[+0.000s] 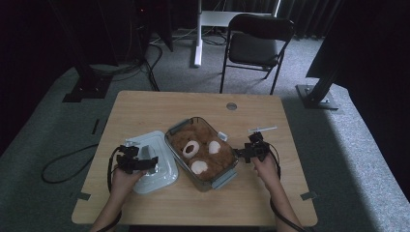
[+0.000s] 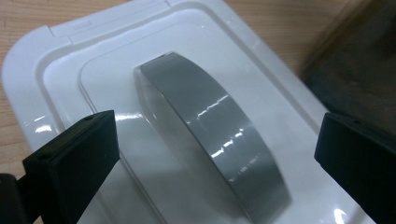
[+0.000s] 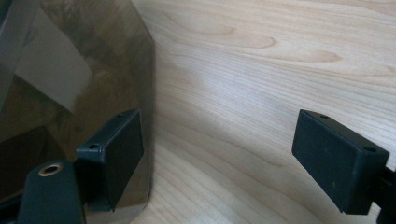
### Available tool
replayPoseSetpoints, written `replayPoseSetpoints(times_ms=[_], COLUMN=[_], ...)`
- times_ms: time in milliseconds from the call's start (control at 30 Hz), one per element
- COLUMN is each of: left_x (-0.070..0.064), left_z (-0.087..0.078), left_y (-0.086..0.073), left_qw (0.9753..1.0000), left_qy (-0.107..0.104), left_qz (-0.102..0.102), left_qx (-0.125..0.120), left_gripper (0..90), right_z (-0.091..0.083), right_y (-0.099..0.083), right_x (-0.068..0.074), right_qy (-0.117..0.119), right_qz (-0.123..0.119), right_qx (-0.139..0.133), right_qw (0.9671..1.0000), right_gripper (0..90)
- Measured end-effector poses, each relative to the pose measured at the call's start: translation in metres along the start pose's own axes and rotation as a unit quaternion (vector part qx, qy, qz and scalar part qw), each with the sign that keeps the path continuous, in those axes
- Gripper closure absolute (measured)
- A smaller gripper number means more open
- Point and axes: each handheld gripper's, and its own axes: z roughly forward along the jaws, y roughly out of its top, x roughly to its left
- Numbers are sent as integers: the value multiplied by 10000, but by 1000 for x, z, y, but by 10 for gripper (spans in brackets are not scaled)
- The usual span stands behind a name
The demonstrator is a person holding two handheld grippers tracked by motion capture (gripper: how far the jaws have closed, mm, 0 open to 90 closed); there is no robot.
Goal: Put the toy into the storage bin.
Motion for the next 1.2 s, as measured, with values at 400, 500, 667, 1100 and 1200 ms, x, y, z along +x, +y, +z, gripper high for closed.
replayPoseSetpoints(times_ms=[400,500,667,1100,1200], left_x=[1,1,5,15,18], left_z=[11,12,13,-4,-12], left_y=[-3,-5,-4,-3,-2], left_qw=[9995,9994,9983,9944,9929], left_qy=[-312,-340,-483,-725,-787], left_qz=[-10,-12,-262,-517,-569], left_qx=[-41,-104,-181,-565,-684], left_gripper=[319,432,545,681,682], right_z=[0,0,-1,-1,1], right_y=[-1,-1,-1,-4,-6], right_x=[0,0,0,0,-1], right_qy=[-25,-23,3,77,151], right_qz=[-31,-44,-52,6,38], right_qx=[-5,-10,-25,-92,-69], right_qw=[10000,10000,10000,9999,9999], right_gripper=[160,160,160,160,160])
